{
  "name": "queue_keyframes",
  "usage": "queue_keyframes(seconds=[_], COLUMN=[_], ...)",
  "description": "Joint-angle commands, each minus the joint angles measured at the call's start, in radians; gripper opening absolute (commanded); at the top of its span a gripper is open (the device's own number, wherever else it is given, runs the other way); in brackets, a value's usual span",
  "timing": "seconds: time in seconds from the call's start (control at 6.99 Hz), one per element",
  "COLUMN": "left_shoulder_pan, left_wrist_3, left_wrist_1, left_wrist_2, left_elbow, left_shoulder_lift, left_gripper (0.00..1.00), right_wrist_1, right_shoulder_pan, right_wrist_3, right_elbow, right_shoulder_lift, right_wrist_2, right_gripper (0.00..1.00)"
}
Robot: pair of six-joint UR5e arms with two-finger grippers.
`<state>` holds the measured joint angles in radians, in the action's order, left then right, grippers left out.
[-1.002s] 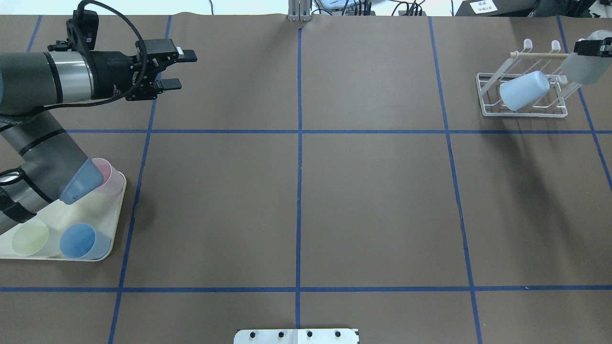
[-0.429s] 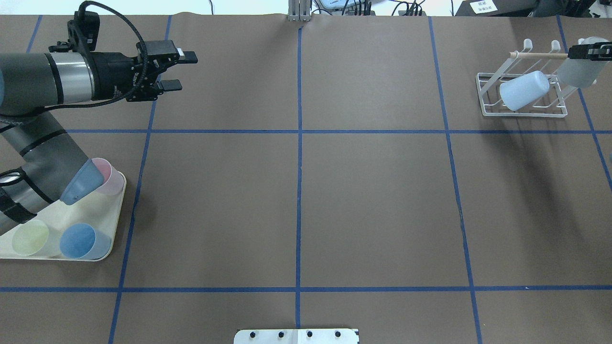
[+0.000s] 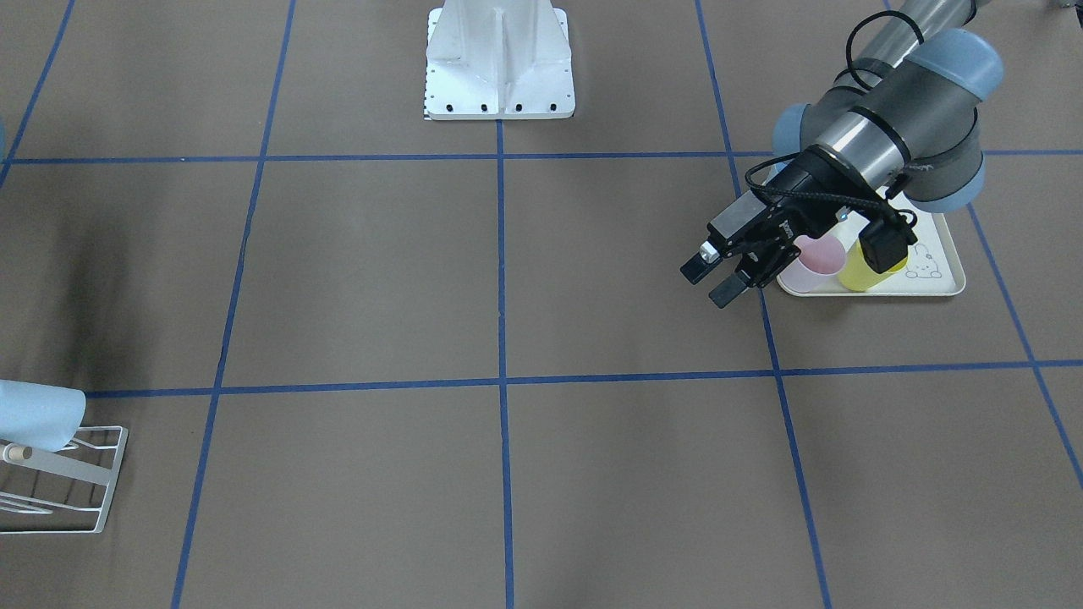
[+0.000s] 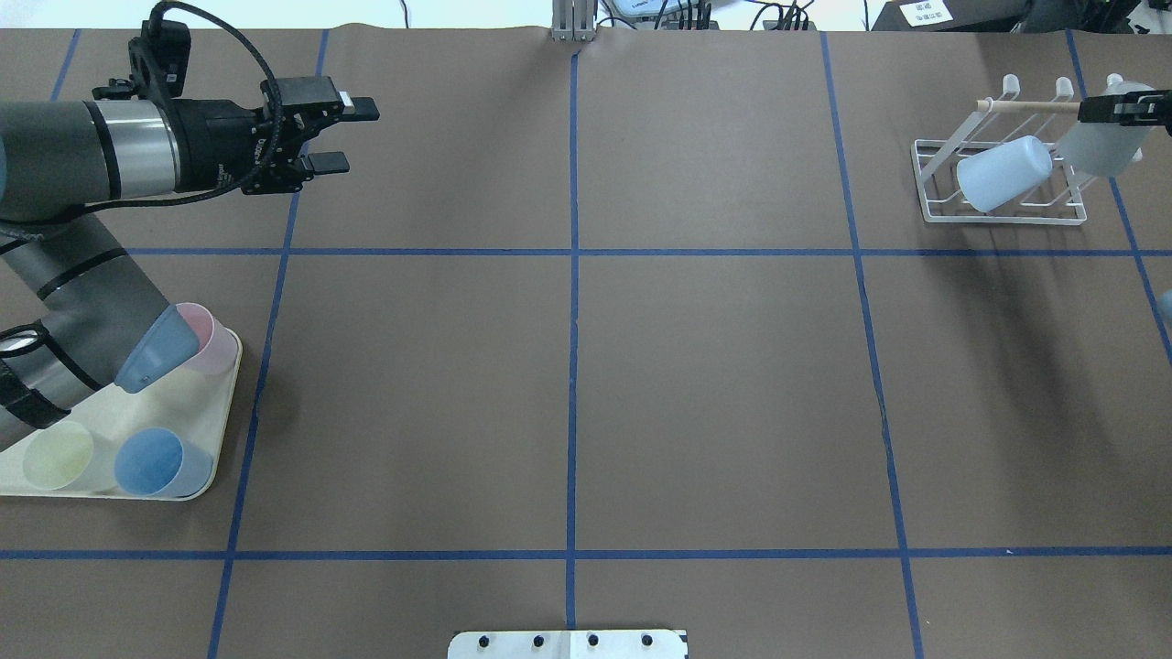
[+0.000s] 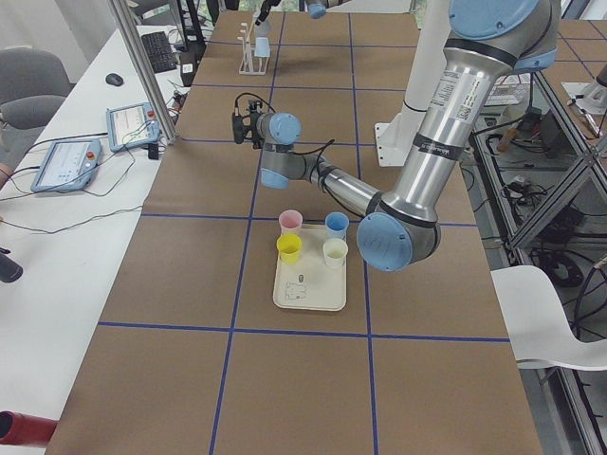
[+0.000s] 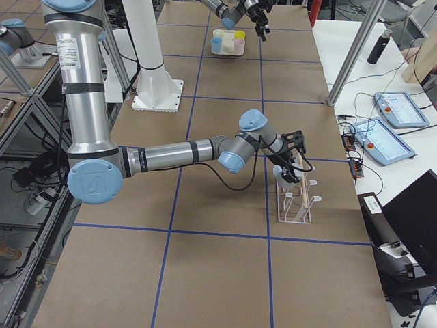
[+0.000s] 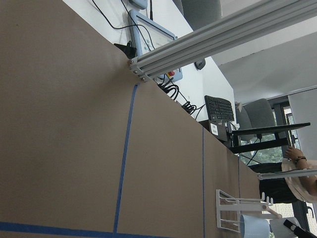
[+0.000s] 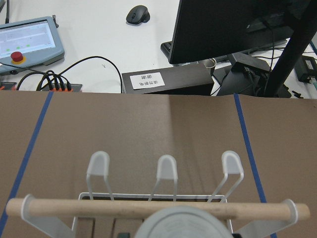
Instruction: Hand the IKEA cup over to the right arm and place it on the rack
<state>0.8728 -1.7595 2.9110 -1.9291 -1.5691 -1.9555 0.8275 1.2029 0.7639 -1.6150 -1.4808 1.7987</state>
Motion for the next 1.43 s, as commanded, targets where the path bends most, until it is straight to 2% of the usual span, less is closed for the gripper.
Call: queue_keyframes(seconds=[0.0,0.14,0.29,0.43,0.57,1.0,1.29], left_shoulder_pan=[0.000,0.000,0.000,0.000,0.000,0.012,0.113], left_wrist_3=[0.000,0.000,0.000,0.000,0.000,0.015,0.199], left_wrist_1=[0.001,0.001,0.001,0.001,0.001,0.001,-0.003], left_wrist_2=[-0.001,0.001,-0.001,-0.001,0.001,-0.030,-0.172], left_elbow=[-0.002,-0.002,-0.002,-0.003,-0.003,-0.005,-0.003], left_shoulder_lift=[0.001,0.000,0.000,0.000,0.000,0.030,0.117], left_gripper=[0.98,0.98,0.98,0.98,0.98,0.98,0.97], right_wrist_1=[-0.037,-0.104,-0.134,-0.134,-0.133,-0.136,-0.134], right_shoulder_pan=[-0.009,-0.011,-0.011,-0.023,-0.040,-0.040,-0.043], right_wrist_3=[0.000,0.002,0.003,0.002,0.002,0.024,0.054], right_elbow=[0.038,0.087,0.096,0.101,0.101,0.077,-0.001], right_shoulder_lift=[0.002,0.001,0.002,0.002,0.002,0.001,-0.015], right_wrist_2=[-0.001,0.001,0.001,-0.001,-0.002,0.002,0.016], right_gripper=[0.32,0.35,0.44,0.74,0.98,0.99,0.99])
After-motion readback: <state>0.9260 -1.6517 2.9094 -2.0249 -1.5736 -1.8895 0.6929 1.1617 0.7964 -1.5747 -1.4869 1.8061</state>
